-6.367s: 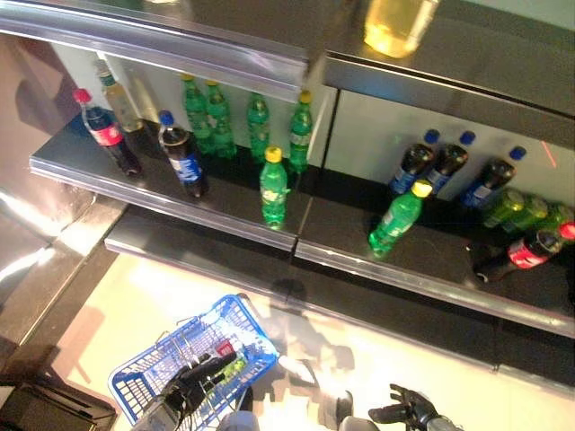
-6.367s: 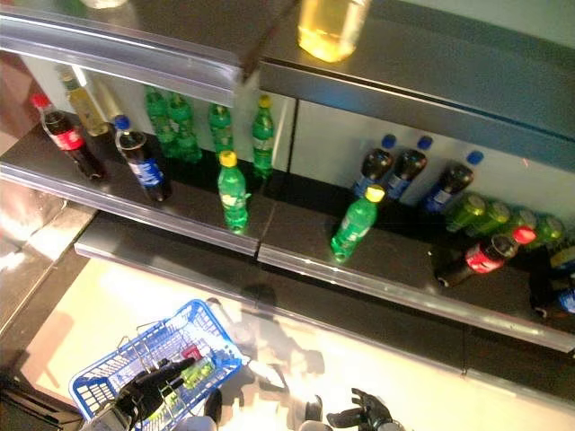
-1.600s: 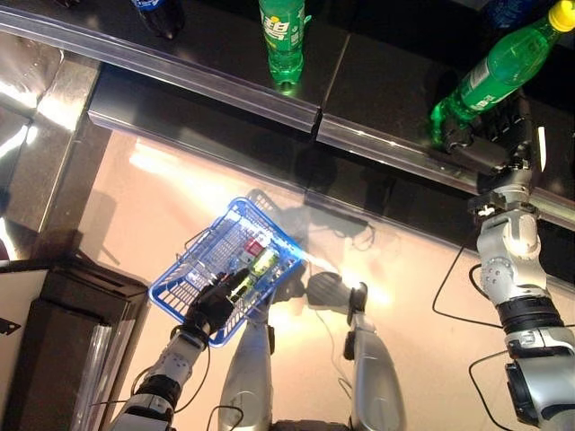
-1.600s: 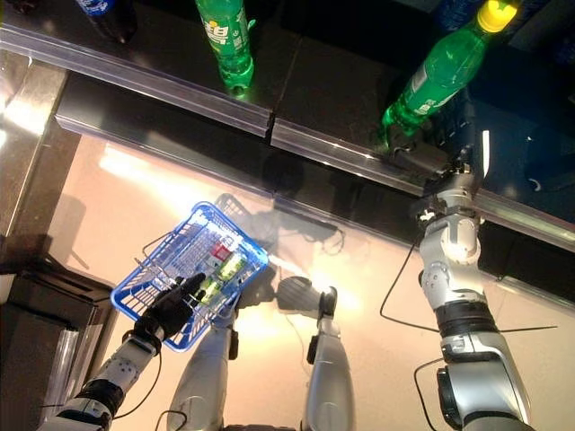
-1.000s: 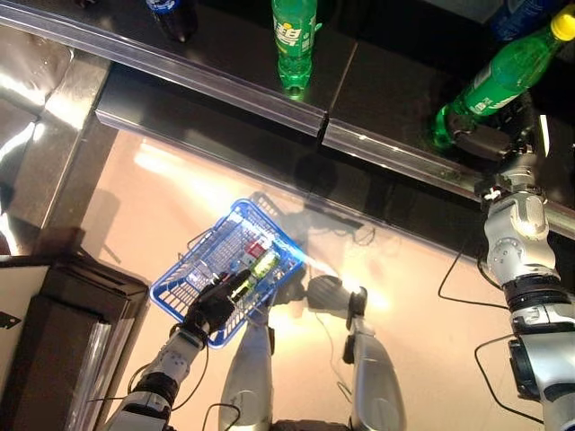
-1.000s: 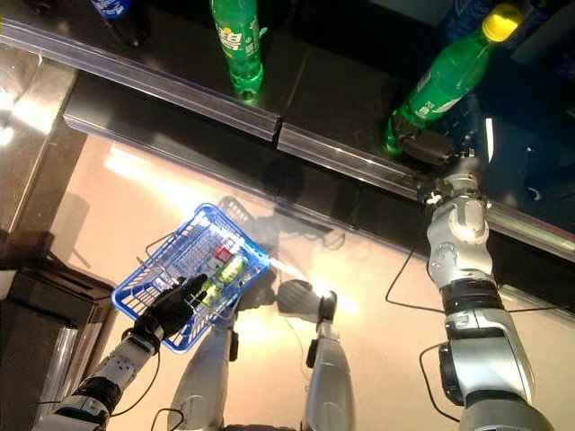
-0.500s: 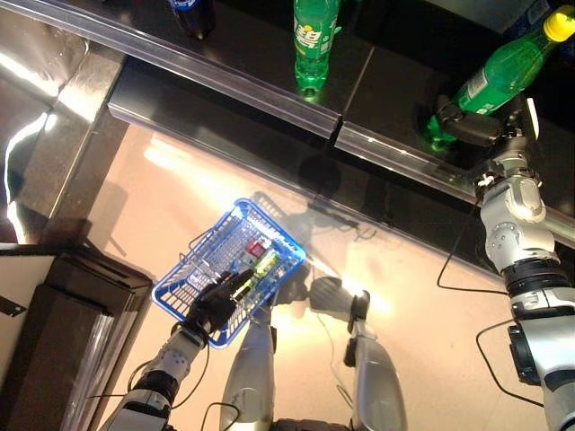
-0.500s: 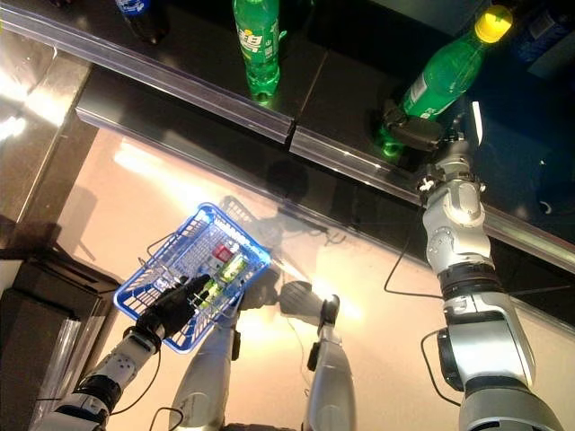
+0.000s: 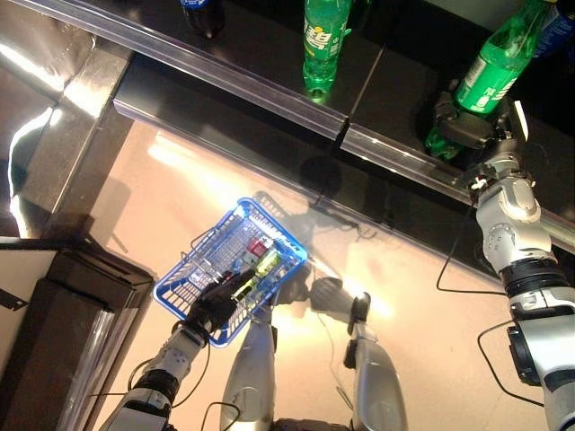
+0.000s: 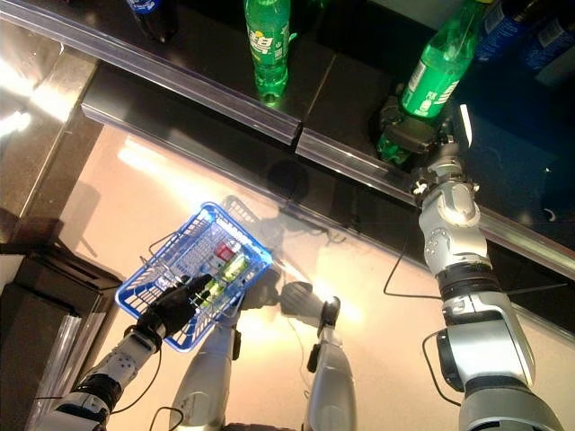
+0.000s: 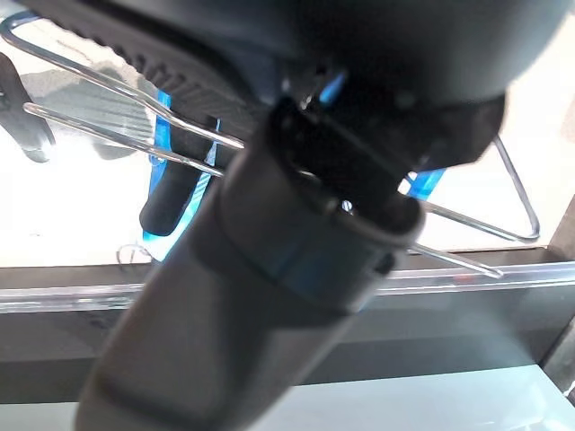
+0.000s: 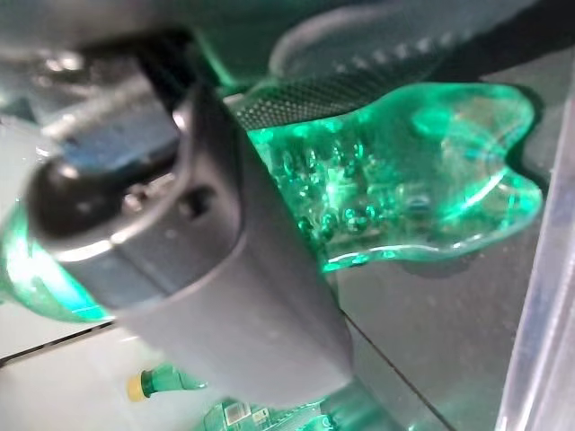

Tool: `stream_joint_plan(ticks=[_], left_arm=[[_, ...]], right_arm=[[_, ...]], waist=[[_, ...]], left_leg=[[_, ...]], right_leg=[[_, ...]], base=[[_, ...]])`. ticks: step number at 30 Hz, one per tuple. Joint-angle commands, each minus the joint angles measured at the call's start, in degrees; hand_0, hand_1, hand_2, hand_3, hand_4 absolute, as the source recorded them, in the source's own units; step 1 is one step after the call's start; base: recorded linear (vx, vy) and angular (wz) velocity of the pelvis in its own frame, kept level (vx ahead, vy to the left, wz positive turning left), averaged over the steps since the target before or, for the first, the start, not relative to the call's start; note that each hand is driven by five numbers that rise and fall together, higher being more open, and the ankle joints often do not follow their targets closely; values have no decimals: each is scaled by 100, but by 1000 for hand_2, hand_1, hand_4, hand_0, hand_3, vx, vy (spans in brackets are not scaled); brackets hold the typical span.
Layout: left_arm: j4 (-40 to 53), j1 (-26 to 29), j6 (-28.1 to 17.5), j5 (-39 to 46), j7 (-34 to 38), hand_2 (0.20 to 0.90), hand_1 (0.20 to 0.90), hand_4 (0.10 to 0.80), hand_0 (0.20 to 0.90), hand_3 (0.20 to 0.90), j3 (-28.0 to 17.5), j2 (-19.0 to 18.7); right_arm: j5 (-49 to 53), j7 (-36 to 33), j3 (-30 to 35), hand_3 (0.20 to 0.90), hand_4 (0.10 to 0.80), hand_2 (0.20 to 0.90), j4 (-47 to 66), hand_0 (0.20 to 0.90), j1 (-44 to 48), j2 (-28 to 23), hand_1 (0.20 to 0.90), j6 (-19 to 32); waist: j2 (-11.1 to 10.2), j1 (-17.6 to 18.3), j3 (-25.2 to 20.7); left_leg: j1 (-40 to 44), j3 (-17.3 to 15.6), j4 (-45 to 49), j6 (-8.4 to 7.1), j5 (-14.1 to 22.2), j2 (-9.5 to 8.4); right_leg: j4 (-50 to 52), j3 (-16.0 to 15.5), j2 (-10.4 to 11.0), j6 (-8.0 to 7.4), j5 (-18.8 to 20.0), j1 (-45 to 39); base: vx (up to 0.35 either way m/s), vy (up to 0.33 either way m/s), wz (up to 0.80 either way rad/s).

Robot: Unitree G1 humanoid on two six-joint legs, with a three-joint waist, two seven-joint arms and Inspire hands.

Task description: Pick up the drink and place into the basket.

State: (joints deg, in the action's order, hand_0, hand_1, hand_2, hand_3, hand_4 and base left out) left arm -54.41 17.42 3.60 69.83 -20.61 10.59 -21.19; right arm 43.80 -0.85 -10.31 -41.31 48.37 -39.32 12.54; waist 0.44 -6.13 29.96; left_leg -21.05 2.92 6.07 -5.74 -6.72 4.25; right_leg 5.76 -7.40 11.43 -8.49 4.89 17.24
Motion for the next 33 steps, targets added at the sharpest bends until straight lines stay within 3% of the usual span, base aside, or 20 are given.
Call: stream_joint_plan(ticks=[1,8,21,33], left_arm=[[567,-534,-36,-98,-813,300,300,100,300,200,314,-153],[611,-680,-84,-156,-854,300,300,100,300,200,239,-85],[604,-1126,8,-562,-835,300,300,100,300,200,-103,85],[999,-1438,16,-704,-924,300,300,100,300,200,-272,325]], right_arm=[[-249,159,-60,200,100,300,659,300,700,-630,300,671],[-562,190,18,200,100,300,1289,300,357,-532,300,685],[-1053,456,160,200,100,300,2567,300,-713,-357,300,412],[-1219,782,234,200,100,300,3281,300,-1733,71,300,167]], waist=[[38,-18,-319],[-30,-5,-526],[-159,-4,-1424],[-221,-107,-2210]], left_leg=[[210,-102,563,291,758,-197],[583,-206,139,244,677,-163],[1663,-406,-949,171,429,-85],[2188,-409,-1107,109,494,19]], right_leg=[[251,-157,46,31,-173,-13],[-84,-192,21,-2,-93,-323],[-828,-276,32,-131,121,-1254],[-1076,-550,86,-172,79,-1971]], base=[[0,0,0],[0,0,0],[60,14,1],[71,0,6]])
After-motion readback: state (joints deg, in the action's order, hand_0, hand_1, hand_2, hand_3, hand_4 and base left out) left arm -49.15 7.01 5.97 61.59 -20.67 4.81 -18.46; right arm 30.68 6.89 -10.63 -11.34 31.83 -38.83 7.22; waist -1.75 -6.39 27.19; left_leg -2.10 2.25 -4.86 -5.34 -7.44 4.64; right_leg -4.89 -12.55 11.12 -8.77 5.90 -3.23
